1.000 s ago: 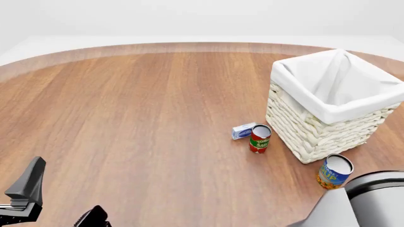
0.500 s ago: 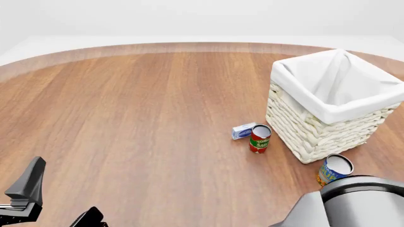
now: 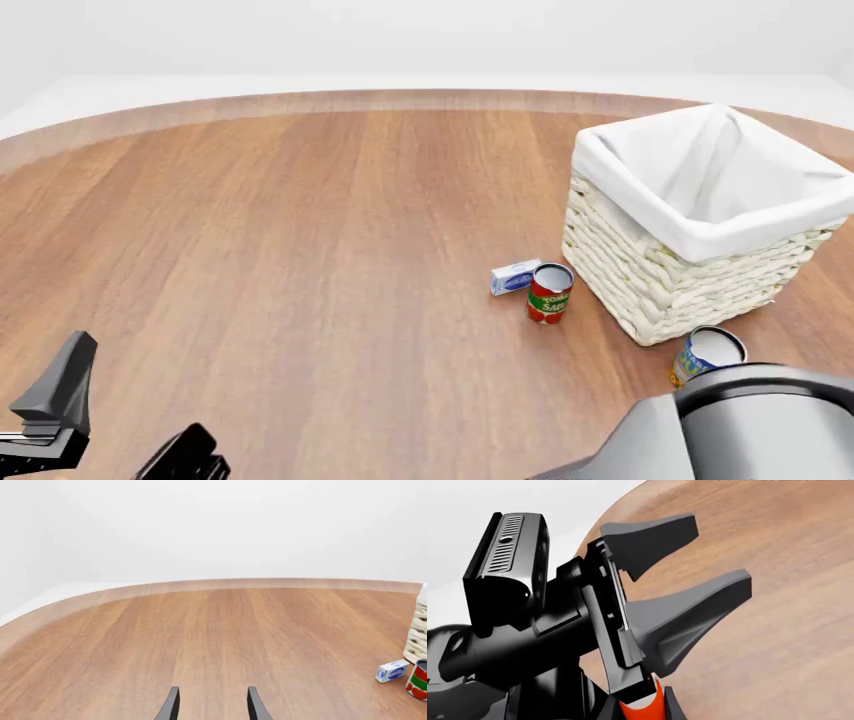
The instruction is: Pick up the ketchup, and put it in the basket.
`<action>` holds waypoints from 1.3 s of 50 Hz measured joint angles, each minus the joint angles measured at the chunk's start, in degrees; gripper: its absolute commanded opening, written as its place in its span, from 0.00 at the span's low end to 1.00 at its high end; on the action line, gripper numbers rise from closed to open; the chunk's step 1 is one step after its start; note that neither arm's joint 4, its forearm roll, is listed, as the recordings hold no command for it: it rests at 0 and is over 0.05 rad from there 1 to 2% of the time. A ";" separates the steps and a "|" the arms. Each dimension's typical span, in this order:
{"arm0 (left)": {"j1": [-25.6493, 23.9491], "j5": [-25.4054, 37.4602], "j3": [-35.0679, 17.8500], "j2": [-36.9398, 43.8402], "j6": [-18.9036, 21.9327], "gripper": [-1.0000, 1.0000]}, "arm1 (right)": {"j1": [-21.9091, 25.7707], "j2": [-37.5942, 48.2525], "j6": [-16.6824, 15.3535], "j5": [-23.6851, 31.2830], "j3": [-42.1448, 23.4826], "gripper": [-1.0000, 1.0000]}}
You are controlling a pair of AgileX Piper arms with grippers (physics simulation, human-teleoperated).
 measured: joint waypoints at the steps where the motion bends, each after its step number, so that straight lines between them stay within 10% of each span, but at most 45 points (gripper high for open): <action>1: 0.00 0.00 0.00 0.00 0.00 1.00 | -0.04 -0.06 -0.03 0.06 0.00 0.00; 65: 0.00 0.00 0.00 0.00 0.00 1.00 | -11.72 -2.55 -0.65 0.85 -1.88 0.00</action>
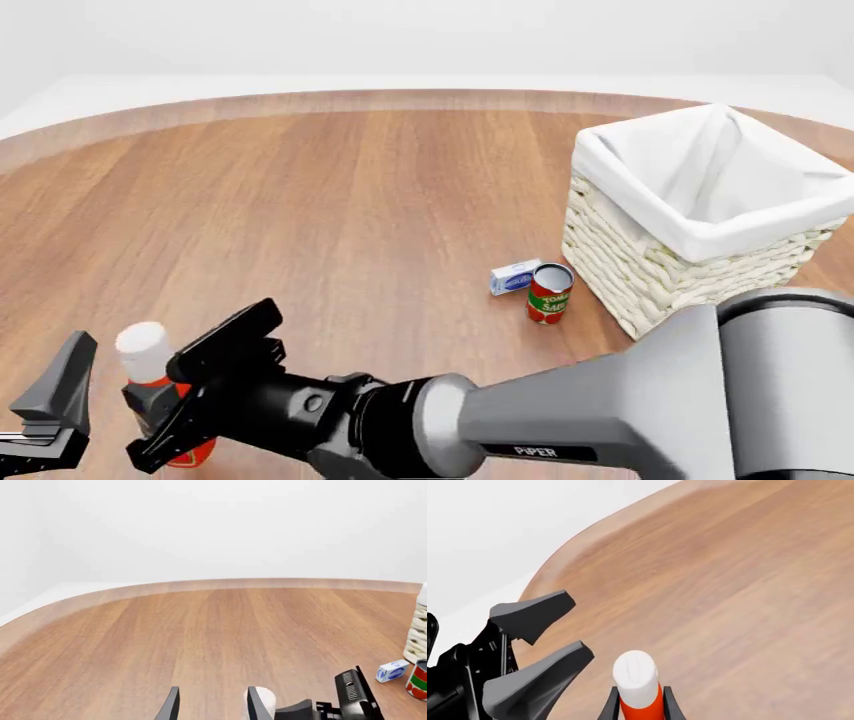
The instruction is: Pick up the ketchup, and put it in the basket.
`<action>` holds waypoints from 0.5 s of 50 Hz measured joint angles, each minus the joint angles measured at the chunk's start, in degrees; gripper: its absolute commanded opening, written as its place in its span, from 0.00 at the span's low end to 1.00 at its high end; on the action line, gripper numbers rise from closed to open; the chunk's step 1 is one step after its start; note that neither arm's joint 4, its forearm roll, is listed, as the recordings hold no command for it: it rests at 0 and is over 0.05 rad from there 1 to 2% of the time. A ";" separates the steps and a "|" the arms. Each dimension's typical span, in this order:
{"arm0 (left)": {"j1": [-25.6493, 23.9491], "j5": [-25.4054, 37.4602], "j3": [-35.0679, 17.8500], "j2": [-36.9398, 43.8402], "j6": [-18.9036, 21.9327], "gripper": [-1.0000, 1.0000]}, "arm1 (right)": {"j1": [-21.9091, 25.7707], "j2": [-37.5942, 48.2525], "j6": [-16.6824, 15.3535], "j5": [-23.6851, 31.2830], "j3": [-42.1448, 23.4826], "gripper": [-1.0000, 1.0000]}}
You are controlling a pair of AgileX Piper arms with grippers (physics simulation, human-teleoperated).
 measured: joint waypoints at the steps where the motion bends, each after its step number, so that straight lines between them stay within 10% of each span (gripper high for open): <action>1: 0.00 0.00 0.00 0.00 0.00 1.00 | -0.20 -0.05 -0.04 0.05 -0.07 0.00; 25: 0.00 0.00 0.00 0.00 0.00 1.00 | -4.32 -2.53 -1.05 0.24 -0.45 0.00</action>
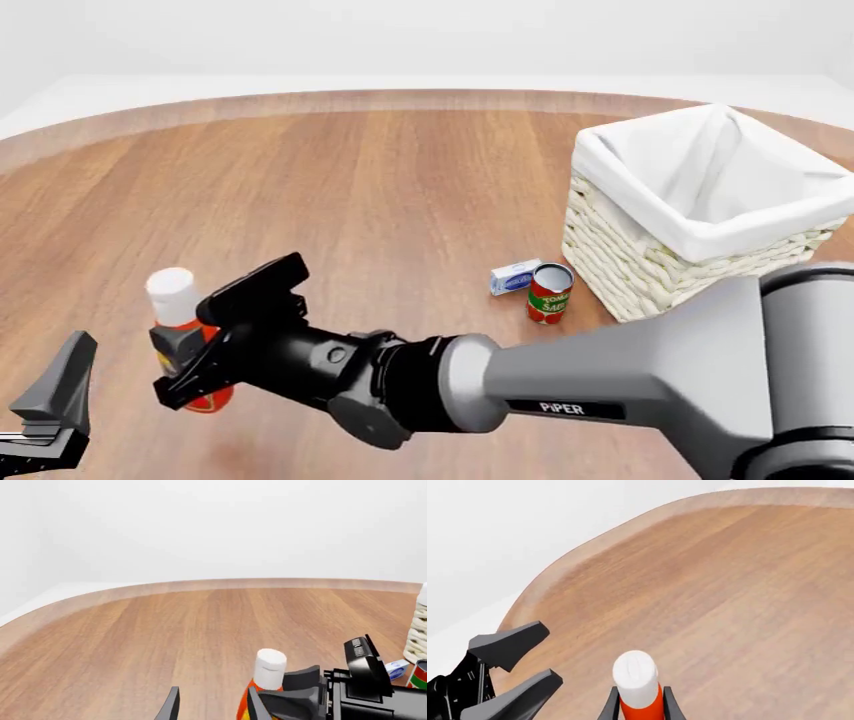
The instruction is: Pick up the ketchup, and put it in the basket.
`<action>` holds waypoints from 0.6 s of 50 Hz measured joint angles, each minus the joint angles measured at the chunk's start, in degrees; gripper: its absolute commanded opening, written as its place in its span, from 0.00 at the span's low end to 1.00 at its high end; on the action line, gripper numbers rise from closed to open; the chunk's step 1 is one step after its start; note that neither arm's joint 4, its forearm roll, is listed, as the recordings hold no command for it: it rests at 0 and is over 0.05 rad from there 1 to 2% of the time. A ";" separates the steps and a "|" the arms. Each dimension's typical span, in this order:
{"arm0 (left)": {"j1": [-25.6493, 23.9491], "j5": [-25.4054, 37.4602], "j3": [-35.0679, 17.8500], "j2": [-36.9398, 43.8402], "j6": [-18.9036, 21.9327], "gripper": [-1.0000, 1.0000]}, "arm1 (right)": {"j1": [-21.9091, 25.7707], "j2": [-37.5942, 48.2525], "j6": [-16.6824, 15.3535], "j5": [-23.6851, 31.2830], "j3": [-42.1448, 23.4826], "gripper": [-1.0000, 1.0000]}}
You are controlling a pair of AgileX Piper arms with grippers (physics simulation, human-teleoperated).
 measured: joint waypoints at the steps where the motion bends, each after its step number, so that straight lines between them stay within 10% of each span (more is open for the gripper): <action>1: 0.00 0.00 0.00 0.00 0.00 1.00 | -0.18 -0.09 -0.04 0.00 -0.03 0.00; 30: 0.00 0.00 0.00 0.00 0.00 1.00 | -5.01 -5.36 -1.70 -0.88 2.11 0.00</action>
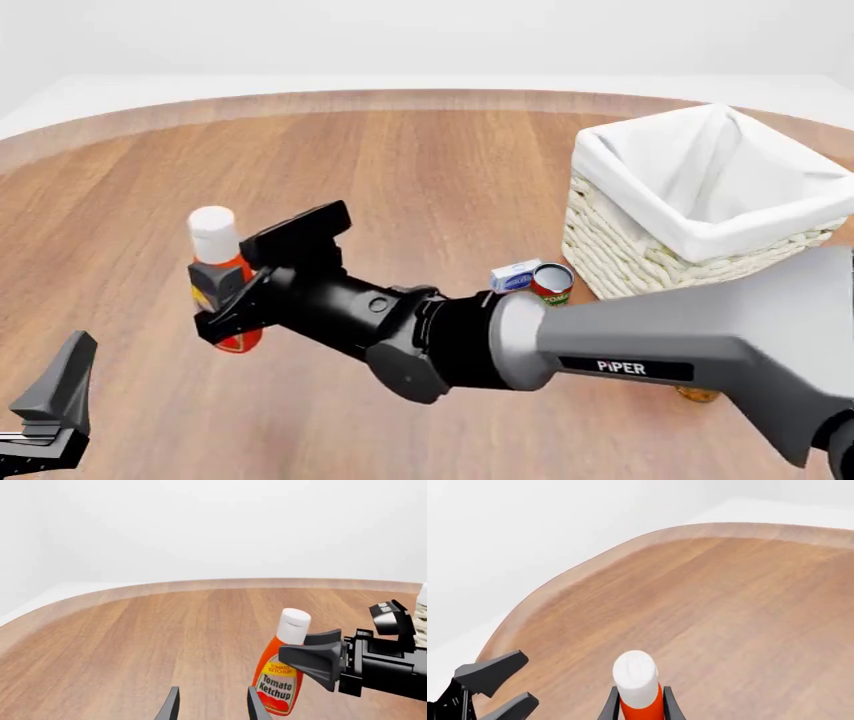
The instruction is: Pick up the ketchup, and put it in the basket.
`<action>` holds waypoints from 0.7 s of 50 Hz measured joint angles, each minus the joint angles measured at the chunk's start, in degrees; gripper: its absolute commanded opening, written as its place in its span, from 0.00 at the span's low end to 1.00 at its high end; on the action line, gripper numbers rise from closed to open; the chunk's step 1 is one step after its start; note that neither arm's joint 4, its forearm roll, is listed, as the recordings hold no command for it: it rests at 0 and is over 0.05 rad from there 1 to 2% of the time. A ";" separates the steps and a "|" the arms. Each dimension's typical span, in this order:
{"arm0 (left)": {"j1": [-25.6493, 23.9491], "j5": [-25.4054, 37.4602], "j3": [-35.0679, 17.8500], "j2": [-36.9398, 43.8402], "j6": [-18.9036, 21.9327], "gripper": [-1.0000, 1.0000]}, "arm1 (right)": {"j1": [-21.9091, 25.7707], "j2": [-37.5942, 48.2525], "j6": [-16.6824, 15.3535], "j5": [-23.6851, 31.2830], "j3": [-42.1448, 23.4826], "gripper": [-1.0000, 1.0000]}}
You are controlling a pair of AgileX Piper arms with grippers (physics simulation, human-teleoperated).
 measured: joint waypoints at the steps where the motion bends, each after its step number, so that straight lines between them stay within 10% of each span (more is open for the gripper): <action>1: 0.00 0.00 0.00 0.00 0.00 1.00 | -0.15 -0.20 -0.04 -0.03 0.09 0.00; 35: 0.00 0.00 0.00 0.00 0.00 1.00 | -4.90 -5.75 -0.85 -2.40 3.92 0.00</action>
